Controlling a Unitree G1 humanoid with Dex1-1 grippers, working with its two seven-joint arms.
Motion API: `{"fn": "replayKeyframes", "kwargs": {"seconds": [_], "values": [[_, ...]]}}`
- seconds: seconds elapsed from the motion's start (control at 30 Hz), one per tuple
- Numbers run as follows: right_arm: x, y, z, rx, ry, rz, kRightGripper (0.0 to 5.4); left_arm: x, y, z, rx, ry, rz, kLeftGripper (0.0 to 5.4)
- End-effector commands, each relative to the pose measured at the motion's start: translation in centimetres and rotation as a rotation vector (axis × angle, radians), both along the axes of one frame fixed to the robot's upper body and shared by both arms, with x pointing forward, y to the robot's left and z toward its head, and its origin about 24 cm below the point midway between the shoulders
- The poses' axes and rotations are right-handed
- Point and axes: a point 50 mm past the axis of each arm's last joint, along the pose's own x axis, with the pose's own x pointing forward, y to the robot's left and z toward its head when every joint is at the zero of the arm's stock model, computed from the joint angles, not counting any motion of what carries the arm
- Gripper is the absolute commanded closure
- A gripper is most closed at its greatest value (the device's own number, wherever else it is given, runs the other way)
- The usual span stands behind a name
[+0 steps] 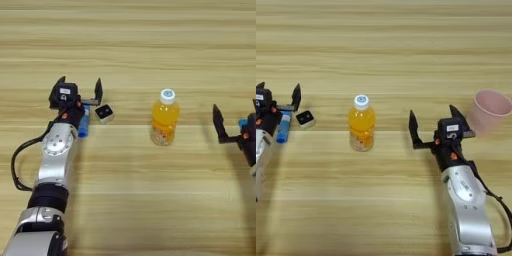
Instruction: Move the objects on the table
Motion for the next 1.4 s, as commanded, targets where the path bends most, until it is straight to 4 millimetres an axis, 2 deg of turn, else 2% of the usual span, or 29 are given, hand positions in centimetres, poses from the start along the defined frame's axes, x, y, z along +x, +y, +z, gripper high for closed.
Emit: {"fn": "replayKeyframes", "kwargs": {"seconds": [0.03,0.33,0.6,0.83,1.4], "values": [[-0.7,-0.3,0.5,-0.039,0.018,0.076,0.0,0.2,-0.3,0.1,0.003,-0.008,0.0,0.03],[-2.5,2.0,0.8,-0.081,0.045,0.358,0.0,0.1,-0.4,0.2,-0.004,-0.017,0.004,0.03],[-1.9,4.2,1.2,-0.069,0.043,0.476,0.0,0.1,-0.6,0.2,-0.009,-0.014,0.004,0.03],[0.2,5.1,1.1,-0.077,0.064,0.47,0.0,0.1,-0.8,0.2,-0.012,-0.014,0.004,0.03],[-0.1,7.2,0.9,-0.116,0.092,0.641,0.0,0.1,-1.1,0.1,-0.019,-0.007,0.005,0.03]]}}
